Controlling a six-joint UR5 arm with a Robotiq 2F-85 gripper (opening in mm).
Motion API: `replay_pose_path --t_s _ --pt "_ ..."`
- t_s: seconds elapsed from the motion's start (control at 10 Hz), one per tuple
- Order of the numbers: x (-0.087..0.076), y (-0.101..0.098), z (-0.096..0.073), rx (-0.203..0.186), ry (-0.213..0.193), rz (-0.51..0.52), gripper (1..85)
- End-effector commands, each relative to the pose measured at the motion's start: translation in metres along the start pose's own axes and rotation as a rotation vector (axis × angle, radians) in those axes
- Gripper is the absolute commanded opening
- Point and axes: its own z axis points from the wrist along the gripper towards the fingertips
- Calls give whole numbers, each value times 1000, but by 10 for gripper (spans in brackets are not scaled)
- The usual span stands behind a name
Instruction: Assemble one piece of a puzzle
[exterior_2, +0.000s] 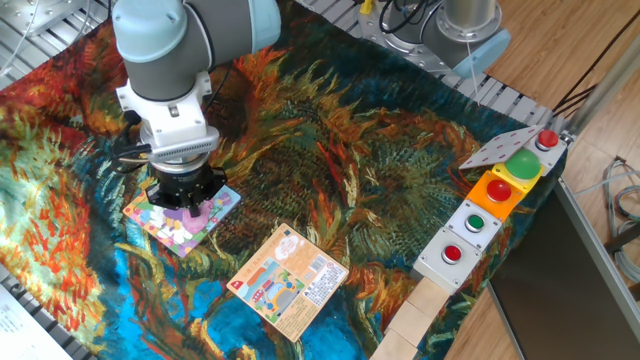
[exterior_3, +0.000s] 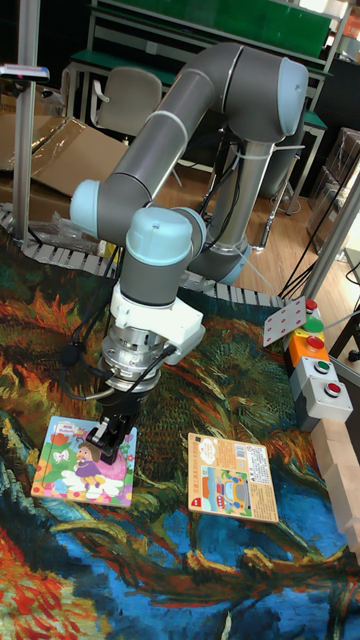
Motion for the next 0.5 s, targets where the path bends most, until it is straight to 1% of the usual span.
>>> replay_pose_path --t_s 0.0,0.4 --pt "-2 -1 -2 -1 -14 10 13" --pt "1 1 0 0 -15 11 13"
